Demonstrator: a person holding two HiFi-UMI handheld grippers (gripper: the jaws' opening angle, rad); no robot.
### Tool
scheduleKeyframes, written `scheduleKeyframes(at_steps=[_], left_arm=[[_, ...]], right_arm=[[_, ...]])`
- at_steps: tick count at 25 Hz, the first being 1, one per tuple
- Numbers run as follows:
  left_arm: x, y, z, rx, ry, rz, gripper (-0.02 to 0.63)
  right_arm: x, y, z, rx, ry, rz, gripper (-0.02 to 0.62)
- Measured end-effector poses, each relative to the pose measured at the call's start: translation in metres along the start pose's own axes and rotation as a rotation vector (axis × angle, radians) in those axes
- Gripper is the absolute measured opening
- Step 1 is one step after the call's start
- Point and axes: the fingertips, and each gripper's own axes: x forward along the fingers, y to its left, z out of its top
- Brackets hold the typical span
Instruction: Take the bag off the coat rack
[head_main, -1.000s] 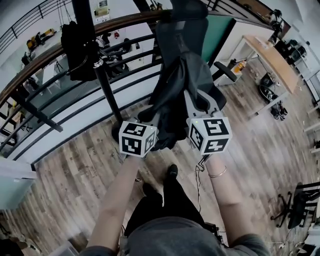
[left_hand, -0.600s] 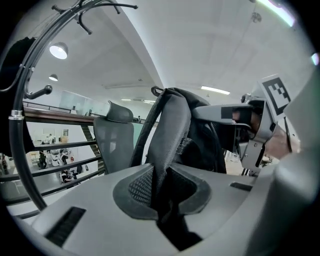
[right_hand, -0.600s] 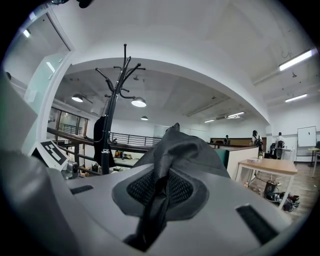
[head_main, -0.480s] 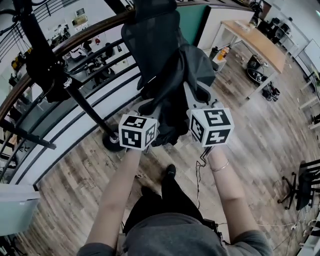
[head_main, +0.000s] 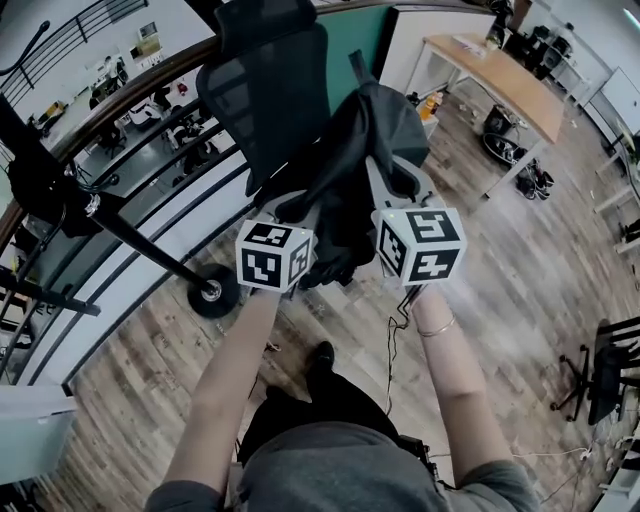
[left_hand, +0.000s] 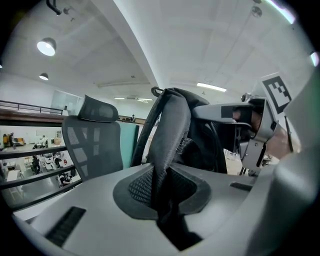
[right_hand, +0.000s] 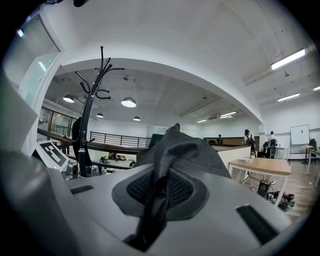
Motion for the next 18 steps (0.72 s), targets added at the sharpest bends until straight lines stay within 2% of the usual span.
scheduleKeyframes(at_steps=[9,18], left_arm=[[0.07,-0.004,0.018,-0.022,-0.002,0.009,0.064],[0.149,0.033,0.013,-0.062,0.021,-0.047,0.063]], right_arm=[[0.036,-0.063,-0.002,0.009,0.007,-0.004,0.041],[0.104,-0.107,-0.028,0.023,0.06,-0.046,0.043]])
